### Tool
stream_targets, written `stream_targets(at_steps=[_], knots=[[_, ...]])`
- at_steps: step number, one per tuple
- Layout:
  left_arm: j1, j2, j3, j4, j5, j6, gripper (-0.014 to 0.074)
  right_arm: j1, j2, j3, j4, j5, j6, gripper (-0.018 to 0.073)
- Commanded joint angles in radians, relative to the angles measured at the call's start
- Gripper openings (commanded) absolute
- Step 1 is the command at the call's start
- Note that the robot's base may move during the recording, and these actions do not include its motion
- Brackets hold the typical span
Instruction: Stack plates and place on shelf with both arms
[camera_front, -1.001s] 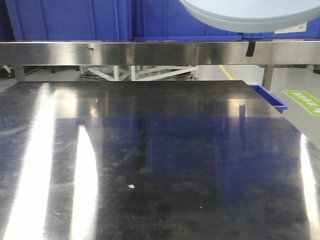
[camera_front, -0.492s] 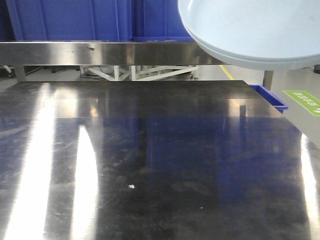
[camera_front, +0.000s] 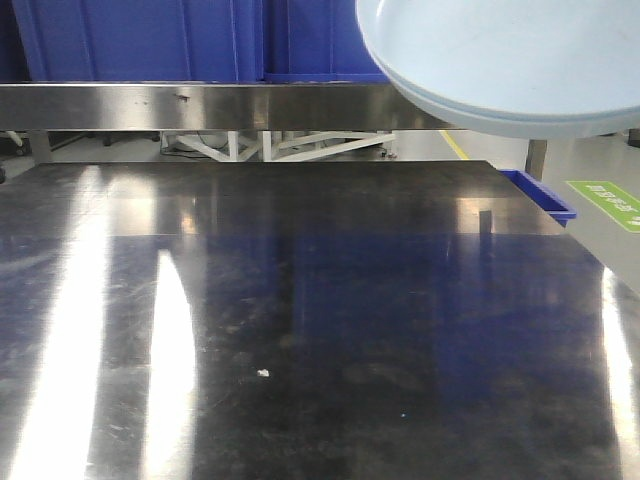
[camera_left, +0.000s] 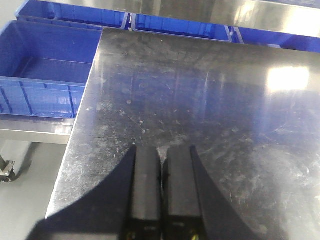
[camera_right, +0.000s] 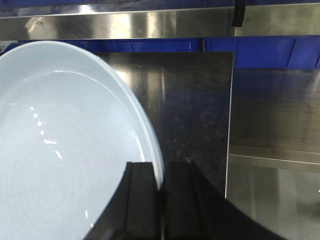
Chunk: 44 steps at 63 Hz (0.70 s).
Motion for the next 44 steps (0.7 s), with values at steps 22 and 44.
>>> stream_targets(at_steps=[22,44], knots=[[0.0,-0.001,-0.027,-0.002,-0.081,-0.007,0.0091,-0.007,-0.013,-0.031,0.003,-0.097,-0.006,0.0048],[0.0,-0.001,-0.027,-0.002,-0.081,-0.007,0.0091,-0.007,-0.013,-0.031,0.003,-0.097,-0.006,0.0048]])
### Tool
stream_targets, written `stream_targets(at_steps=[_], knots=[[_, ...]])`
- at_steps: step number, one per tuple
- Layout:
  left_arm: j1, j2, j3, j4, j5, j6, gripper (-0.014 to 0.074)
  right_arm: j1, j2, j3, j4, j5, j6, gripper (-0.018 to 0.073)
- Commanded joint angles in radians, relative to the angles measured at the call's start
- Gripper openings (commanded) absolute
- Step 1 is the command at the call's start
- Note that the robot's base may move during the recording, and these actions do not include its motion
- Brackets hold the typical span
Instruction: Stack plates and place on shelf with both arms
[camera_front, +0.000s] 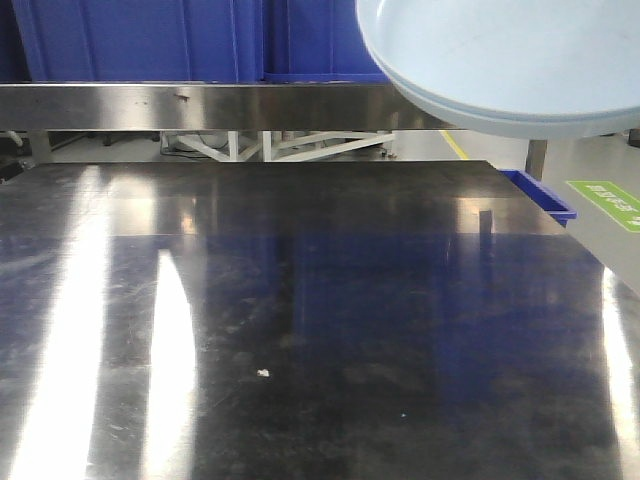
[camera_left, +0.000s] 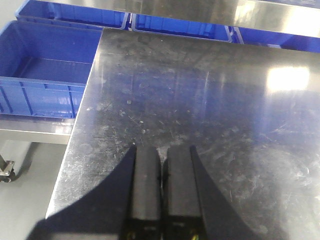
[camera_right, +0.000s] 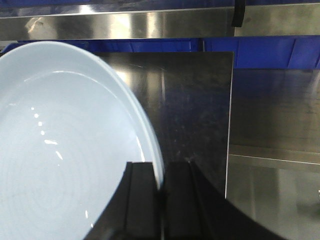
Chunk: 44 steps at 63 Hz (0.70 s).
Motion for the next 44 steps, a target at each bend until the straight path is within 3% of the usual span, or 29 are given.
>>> stream_targets(at_steps=[1,44], knots=[[0.0,-0.001,-0.027,-0.002,-0.081,-0.007,0.0091,-0.007,-0.013,-0.031,0.003,-0.097,-0.006,0.0048],[0.0,-0.001,-0.027,-0.002,-0.081,-0.007,0.0091,-0.007,-0.013,-0.031,0.003,-0.097,-0.006,0.0048]])
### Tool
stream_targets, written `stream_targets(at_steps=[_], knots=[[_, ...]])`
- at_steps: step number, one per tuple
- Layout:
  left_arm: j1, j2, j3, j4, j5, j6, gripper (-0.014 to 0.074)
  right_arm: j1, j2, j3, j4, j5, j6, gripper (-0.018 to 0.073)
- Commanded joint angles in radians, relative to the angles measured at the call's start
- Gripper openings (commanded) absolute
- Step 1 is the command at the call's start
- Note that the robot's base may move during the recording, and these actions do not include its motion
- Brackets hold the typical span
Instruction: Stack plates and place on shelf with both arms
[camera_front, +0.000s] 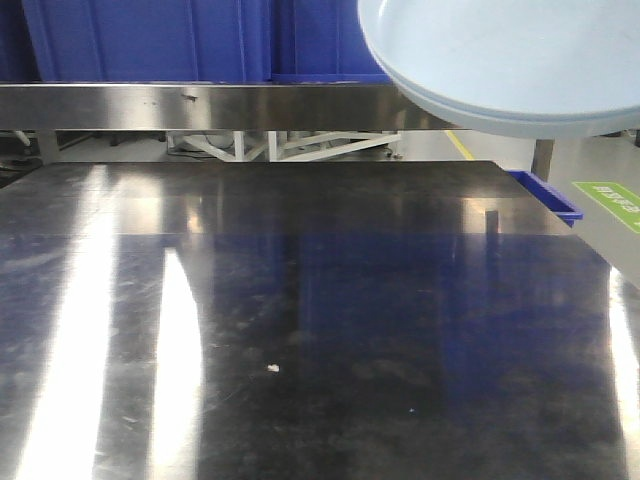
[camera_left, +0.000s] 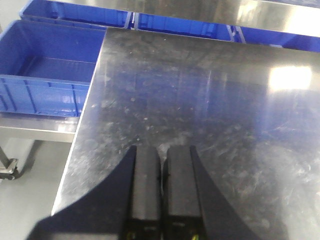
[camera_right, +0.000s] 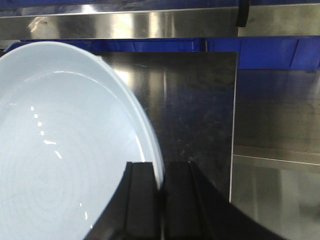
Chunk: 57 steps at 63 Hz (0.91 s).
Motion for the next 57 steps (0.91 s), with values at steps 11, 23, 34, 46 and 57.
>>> stream_targets(at_steps=[11,23,34,46,57], knots=[[0.0,-0.001,-0.027,-0.002,-0.081,-0.007,0.0091,-0.007,-0.013,-0.031,0.003,-0.097,-0.006,0.0048],[0.0,-0.001,-0.027,-0.002,-0.081,-0.007,0.0091,-0.007,-0.013,-0.031,0.003,-0.097,-0.006,0.0048],[0.0,-0.001,-0.027,-0.002,-0.081,-0.007,0.0091,-0.007,-0.013,-0.031,0.003,-0.097,-0.006,0.0048],[0.0,-0.001,-0.027,-0.002,-0.081,-0.007,0.0091,-0.007,-0.013,-0.031,0.003,-0.097,-0.006,0.0048],[0.0,-0.001,-0.027,-0.002,-0.081,-0.007,0.0091,-0.007,-0.013,-0.031,0.003,-0.097,-0.006,0.0048]])
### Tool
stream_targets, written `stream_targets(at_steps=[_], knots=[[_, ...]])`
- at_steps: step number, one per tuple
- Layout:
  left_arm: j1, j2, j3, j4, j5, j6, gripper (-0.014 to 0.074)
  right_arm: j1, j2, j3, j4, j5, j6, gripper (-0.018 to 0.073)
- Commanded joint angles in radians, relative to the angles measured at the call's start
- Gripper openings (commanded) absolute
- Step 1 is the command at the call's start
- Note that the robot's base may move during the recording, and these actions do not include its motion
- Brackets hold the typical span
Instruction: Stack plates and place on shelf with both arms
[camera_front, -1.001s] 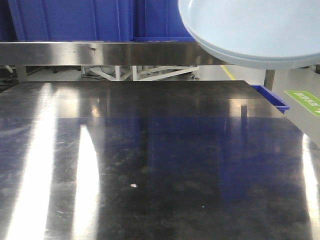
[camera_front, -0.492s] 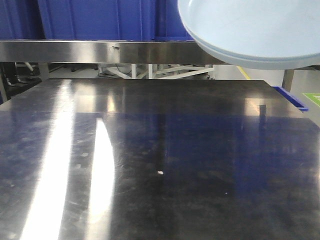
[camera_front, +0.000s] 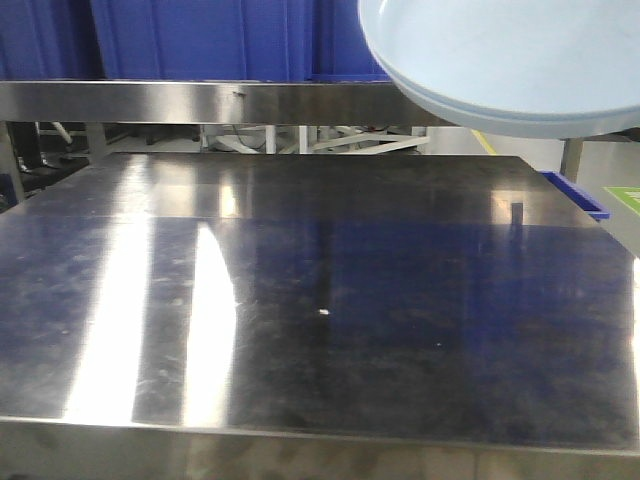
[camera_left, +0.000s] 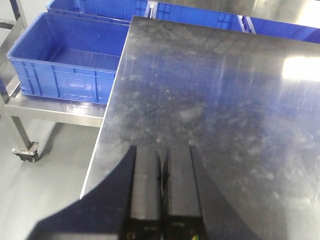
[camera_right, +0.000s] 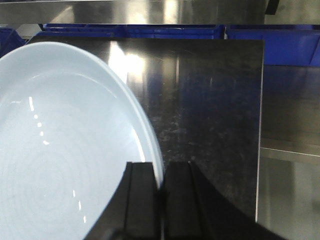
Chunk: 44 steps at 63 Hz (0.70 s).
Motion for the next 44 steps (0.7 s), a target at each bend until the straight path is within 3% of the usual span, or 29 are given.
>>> stream_targets(at_steps=[1,44], knots=[[0.0,-0.001,-0.027,-0.002,-0.081,-0.007,0.0091,-0.007,-0.013,-0.031,0.003,-0.097,-0.006,0.0048],[0.0,-0.001,-0.027,-0.002,-0.081,-0.007,0.0091,-0.007,-0.013,-0.031,0.003,-0.097,-0.006,0.0048]])
